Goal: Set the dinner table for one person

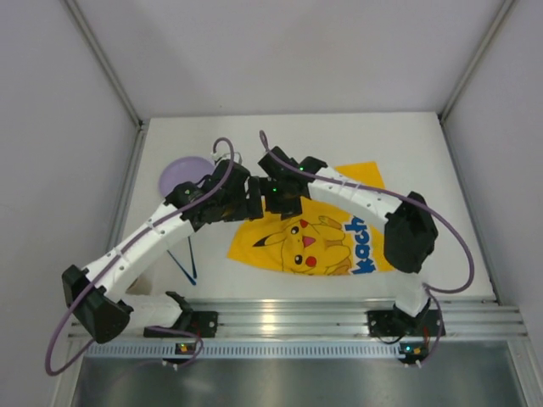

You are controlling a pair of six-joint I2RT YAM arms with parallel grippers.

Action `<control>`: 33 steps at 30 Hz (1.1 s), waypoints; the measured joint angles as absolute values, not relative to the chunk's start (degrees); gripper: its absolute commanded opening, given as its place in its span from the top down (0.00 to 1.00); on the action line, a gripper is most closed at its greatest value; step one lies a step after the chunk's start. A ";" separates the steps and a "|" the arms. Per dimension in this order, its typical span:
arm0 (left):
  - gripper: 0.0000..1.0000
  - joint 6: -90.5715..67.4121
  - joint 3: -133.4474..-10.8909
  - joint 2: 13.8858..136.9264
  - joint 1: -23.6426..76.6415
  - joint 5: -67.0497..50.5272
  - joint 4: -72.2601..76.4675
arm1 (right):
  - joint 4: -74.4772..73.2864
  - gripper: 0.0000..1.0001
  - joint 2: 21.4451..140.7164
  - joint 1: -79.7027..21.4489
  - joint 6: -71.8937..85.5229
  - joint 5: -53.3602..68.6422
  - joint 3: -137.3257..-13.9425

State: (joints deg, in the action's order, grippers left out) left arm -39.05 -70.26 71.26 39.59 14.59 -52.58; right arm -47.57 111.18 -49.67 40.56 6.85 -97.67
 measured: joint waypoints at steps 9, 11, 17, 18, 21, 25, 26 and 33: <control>0.07 -35.64 -78.48 85.21 40.56 -11.70 -25.36 | -39.51 0.00 79.22 -33.15 43.94 0.27 -71.57; 0.08 -33.91 -82.59 91.81 41.17 -16.82 -22.59 | -38.17 0.00 75.13 -29.47 43.92 -0.36 -67.09; 0.16 -30.00 -98.61 111.96 41.82 -29.47 -28.10 | -37.47 0.00 72.38 -22.00 45.12 -5.32 -56.69; 0.16 -29.39 -100.60 114.24 41.82 -32.60 -29.39 | -37.71 0.00 71.92 -21.50 45.21 -5.32 -55.70; 0.11 -27.33 -99.88 114.93 41.54 -40.64 -28.51 | -39.59 0.00 69.36 -21.23 44.36 -3.14 -54.08; 0.11 -23.55 -94.11 109.23 38.50 -43.68 -27.29 | -46.78 0.00 68.42 -20.43 40.53 -1.93 -54.04; 0.11 -22.63 -91.96 107.20 36.27 -44.27 -27.09 | -48.58 0.00 68.58 -20.08 39.79 -1.83 -54.04; 0.11 -19.66 -82.15 97.03 32.29 -45.17 -29.50 | -54.19 0.00 77.30 -17.98 34.52 -0.58 -60.23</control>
